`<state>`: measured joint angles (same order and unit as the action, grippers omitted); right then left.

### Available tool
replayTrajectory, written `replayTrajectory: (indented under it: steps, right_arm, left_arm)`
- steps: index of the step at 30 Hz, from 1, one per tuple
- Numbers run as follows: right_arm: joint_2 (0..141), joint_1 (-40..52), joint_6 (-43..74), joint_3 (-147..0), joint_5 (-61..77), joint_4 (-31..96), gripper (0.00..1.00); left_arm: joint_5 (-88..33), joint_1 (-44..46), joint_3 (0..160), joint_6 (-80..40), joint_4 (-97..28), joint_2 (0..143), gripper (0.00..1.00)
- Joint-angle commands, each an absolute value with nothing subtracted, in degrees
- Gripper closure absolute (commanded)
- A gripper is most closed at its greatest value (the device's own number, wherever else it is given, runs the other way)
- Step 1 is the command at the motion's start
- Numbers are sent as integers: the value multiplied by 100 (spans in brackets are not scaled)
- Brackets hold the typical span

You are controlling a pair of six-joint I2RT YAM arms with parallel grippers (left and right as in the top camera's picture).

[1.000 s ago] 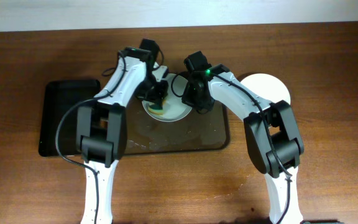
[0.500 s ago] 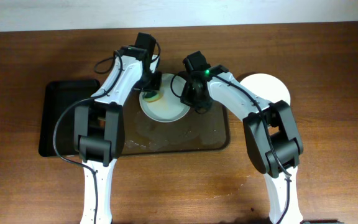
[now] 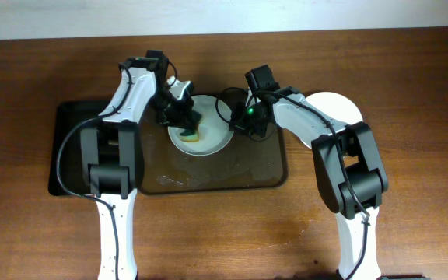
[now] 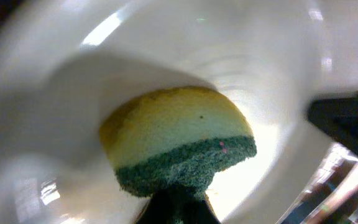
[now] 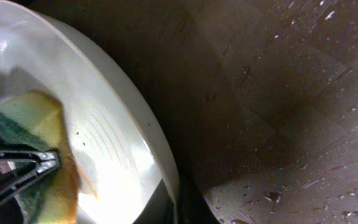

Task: Clean dirty plates on tray and stack at the side
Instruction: 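Scrub the last white plate with the sponge in the left gripper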

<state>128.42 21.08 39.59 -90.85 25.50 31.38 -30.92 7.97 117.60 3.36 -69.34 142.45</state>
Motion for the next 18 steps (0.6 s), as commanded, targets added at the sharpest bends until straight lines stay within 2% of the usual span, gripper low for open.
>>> replayTrajectory:
  steps: [1, 4, 5, 6, 9, 12, 14, 16, 18]
  right_arm:
    - [13067, 2145, 4091, -8897, 2506, 3120, 96]
    - [13067, 2145, 4091, -8897, 2506, 3118, 96]
    - [13067, 2145, 4091, -8897, 2506, 3120, 96]
    - [13067, 2145, 4091, -8897, 2502, 3120, 96]
    - [13067, 2145, 4091, -8897, 2484, 3114, 96]
    - [13067, 2145, 4088, -8897, 2484, 3116, 96]
    - [13067, 2145, 4088, -8897, 2484, 3116, 96]
    - [13067, 2145, 4088, -8897, 2484, 3114, 96]
    - [13067, 2145, 4082, -8897, 2486, 3103, 96]
  left_arm:
    - [-3168, 1017, 11708, 115, -6438, 14805, 100]
    - [-1588, 1017, 11834, -910, -6099, 14805, 100]
    - [-187, 1026, 11946, -1608, -6208, 14805, 100]
    - [593, 1050, 12040, -1868, -6329, 14805, 100]
    - [1553, 1184, 12258, -1865, -6790, 14805, 100]
    - [1647, 1347, 12258, -1859, -7408, 14807, 100]
    - [1323, 1529, 12258, -1184, -7846, 14807, 100]
    - [119, 1651, 12258, -75, -8003, 14807, 100]
    - [-1717, 1726, 12258, 1000, -8014, 14807, 100]
